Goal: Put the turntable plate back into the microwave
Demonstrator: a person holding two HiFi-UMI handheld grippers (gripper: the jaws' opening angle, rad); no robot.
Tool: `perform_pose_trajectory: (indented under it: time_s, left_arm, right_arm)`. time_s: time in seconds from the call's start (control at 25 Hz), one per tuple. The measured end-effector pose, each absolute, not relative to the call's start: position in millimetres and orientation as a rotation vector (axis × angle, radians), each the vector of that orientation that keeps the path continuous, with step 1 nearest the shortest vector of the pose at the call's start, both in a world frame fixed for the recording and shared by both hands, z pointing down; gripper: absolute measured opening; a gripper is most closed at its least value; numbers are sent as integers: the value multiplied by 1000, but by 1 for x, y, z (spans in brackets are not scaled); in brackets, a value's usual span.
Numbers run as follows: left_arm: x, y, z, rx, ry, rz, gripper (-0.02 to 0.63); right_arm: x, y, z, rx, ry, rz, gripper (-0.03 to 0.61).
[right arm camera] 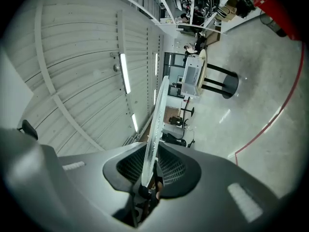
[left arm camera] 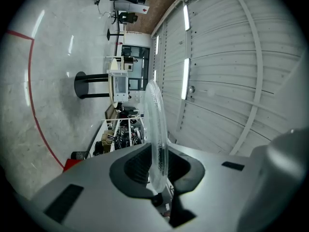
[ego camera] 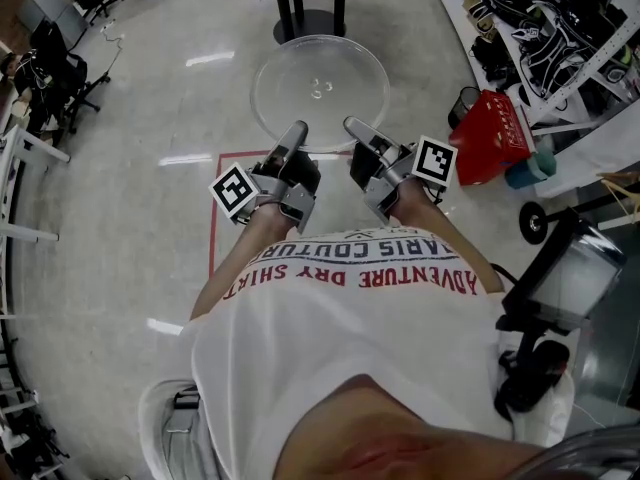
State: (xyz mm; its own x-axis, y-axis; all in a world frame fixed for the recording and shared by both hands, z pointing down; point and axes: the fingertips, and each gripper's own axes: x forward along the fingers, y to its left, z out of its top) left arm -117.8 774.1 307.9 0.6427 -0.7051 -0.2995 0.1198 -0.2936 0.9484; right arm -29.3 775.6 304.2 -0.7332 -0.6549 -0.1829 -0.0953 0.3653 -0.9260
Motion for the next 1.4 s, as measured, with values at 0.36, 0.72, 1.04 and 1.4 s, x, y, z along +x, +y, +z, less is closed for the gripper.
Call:
perform_pose_trajectory:
  time_s: [0.36, 0.72, 1.04, 1.4]
  left_arm:
    - [-129, 751, 308, 1700, -473, -869, 41]
    - [-102, 644, 335, 1674, -536, -831, 23]
    - [-40, 462, 358, 1652, -571, -823, 22]
    - [28, 314, 365, 1651, -570, -843, 23]
  right_arm:
    - [-39, 753, 308, -663, 2055, -1376, 44]
    - [-12, 645, 335, -664, 2000, -1436, 34]
    - [51, 460, 360, -657, 1979, -1495, 29]
    - [118, 312, 363, -641, 2007, -1486, 29]
